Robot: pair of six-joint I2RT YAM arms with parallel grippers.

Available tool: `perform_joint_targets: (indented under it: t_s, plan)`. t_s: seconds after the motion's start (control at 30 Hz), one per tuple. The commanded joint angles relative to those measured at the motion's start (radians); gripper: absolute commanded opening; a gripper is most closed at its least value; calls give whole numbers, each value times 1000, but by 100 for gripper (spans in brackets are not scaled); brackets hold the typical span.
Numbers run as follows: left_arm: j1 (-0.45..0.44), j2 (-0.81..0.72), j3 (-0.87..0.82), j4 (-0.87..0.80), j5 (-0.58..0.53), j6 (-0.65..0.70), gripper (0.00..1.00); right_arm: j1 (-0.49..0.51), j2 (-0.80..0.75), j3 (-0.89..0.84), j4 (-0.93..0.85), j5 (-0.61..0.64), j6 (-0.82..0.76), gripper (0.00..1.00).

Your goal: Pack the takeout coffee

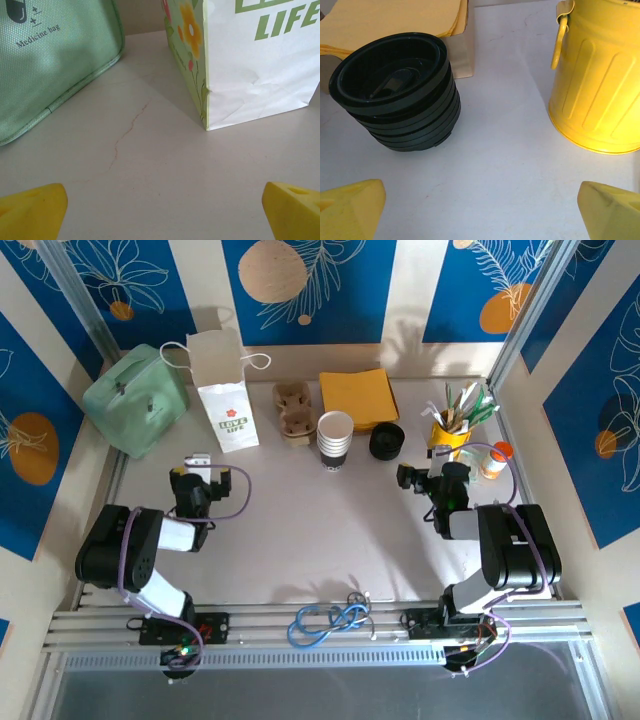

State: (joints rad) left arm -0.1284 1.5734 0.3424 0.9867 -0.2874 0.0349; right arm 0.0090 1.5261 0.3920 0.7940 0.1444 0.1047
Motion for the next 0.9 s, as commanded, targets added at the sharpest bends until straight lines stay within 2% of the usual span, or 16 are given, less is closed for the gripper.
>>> perform_joint_targets:
  t_s: [0.0, 0.87]
  plan:
    - [12, -3, 10, 13, 19, -2, 99, -2, -4, 22, 20, -12, 5, 99]
    - [10, -6, -1, 33, 23, 4, 99, -3, -8, 16, 28, -19, 5, 99]
